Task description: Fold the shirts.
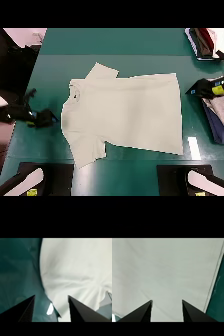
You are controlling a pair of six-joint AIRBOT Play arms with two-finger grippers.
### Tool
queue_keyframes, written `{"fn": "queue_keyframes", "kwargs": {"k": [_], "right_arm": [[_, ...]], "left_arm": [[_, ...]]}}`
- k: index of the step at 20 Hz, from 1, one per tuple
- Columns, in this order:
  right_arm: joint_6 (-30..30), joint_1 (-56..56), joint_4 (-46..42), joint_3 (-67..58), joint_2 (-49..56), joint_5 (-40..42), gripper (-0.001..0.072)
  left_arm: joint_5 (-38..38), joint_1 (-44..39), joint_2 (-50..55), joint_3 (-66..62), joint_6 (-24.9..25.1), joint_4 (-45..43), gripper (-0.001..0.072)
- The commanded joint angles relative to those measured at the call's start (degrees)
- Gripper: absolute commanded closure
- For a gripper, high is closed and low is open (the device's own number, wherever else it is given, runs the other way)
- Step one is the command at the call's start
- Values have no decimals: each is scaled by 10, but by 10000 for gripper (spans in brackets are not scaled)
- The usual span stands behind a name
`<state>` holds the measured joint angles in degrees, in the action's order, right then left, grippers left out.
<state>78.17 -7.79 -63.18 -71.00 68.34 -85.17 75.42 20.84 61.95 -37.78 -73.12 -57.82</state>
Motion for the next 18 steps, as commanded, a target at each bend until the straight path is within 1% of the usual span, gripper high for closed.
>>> {"fn": "queue_keyframes", "kwargs": {"k": [1, 2, 3, 12, 13, 14, 15, 16, 17, 18], "right_arm": [[-3, -1, 6, 79, -62, 39, 284], [-3, -1, 5, 88, -73, 46, 284], [-3, -1, 6, 97, -85, 53, 284], [-3, -1, 2, 104, -135, 59, 284], [-3, -1, 0, 104, -139, 59, 284], [-2, -2, 0, 104, -141, 58, 284], [-2, -2, 0, 104, -141, 53, 284], [-2, -2, -5, 104, -139, 44, 284], [-2, -2, -15, 104, -134, 28, 284], [2, -2, -28, 105, -129, 10, 284]], "left_arm": [[-12, 3, -18, 102, 8, 49, 224], [-26, 3, -18, 115, 20, 65, 224], [-40, 3, -18, 123, 21, 66, 225], [-125, 3, -19, 136, 20, 98, 230], [-129, 3, -18, 136, 22, 98, 387], [-132, 3, -18, 136, 22, 99, 416], [-132, 3, -18, 136, 22, 100, 421], [-127, 3, -19, 135, 31, 100, 617], [-120, 3, -19, 130, 46, 103, 677], [-113, 3, -19, 119, 46, 103, 677]]}}
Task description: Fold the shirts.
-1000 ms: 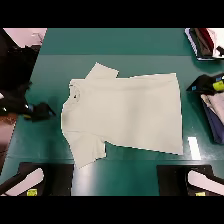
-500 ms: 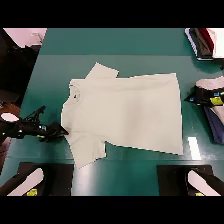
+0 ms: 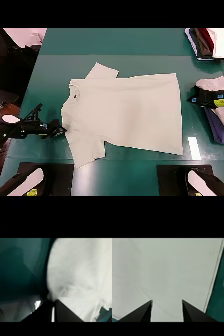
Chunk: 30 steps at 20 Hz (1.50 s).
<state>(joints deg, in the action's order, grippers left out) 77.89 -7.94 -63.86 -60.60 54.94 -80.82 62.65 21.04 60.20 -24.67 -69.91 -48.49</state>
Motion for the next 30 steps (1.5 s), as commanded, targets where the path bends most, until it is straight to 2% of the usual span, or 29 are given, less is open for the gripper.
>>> {"fn": "queue_keyframes", "kwargs": {"k": [1, 6, 9, 13, 18, 26, 30], "right_arm": [[10, 0, -38, 9, 8, -47, 284], [45, -2, -100, 175, -28, -40, 284], [61, -60, -80, 280, -43, -40, 281], [58, -136, -64, 357, -43, -64, 279], [56, -101, -28, 378, -43, -62, 280], [161, 35, -72, 379, -43, -23, 281], [172, 47, -78, 379, -43, -21, 281]], "left_arm": [[22, 1, -2, -27, 14, 9, 677], [63, 1, -6, -134, 14, 10, 677], [71, 1, -11, -174, 14, 13, 678], [69, 1, -13, -176, 14, 29, 677], [70, 1, -13, -176, 14, 32, 677], [70, 1, -13, -176, 14, 36, 677], [70, 1, -13, -176, 24, 40, 677]]}}
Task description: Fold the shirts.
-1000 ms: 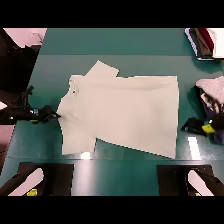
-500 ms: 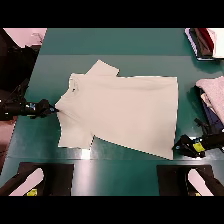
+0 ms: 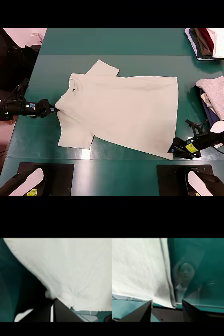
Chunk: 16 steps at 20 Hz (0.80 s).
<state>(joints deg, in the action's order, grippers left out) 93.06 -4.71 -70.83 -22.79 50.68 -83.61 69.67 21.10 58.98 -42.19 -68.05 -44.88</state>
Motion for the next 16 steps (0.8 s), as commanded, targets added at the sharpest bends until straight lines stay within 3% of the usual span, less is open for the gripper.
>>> {"fn": "queue_keyframes", "kwargs": {"k": [1, 7, 9, 11, 12, 16], "right_arm": [[21, 15, -7, 0, 0, 12, 282], [23, 15, 19, 0, 13, 22, 283], [11, 15, 40, 0, 40, 24, 465], [-3, 15, 43, -1, 57, 19, 580], [-10, 15, 43, -1, 57, 15, 701], [-10, 12, 43, -53, -21, -8, 699]], "left_arm": [[0, 0, -1, -1, 6, 4, 677], [0, 0, -1, -1, 10, 4, 677], [1, 0, -1, -1, 10, 5, 677], [11, 0, -1, -1, 11, 4, 676], [13, 0, -1, -1, 15, 5, 677], [24, 0, -1, -64, 20, 18, 678]]}}
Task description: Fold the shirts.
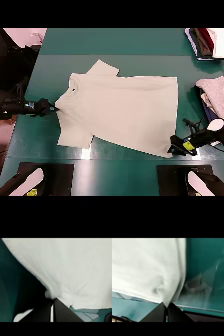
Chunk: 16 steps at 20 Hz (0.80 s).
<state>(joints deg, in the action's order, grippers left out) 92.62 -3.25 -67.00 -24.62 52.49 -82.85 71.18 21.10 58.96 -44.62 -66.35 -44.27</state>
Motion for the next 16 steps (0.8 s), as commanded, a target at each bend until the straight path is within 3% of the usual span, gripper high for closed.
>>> {"fn": "queue_keyframes", "kwargs": {"k": [1, 6, 11, 13, 16], "right_arm": [[-6, -8, 8, -78, -66, -13, 699], [-8, -67, 14, -384, -139, 120, 699], [-57, -120, 14, -657, -142, 221, 699], [-77, -138, 14, -726, -142, 224, 699], [-93, -163, 13, -795, -147, 220, 699]], "left_arm": [[17, 0, -1, -86, 3, 29, 678], [27, 0, -1, -414, 1, 140, 678], [-18, 0, -1, -751, 2, 160, 677], [-35, 0, -3, -823, 1, 166, 677], [-73, 0, -44, -826, 1, 167, 677]]}}
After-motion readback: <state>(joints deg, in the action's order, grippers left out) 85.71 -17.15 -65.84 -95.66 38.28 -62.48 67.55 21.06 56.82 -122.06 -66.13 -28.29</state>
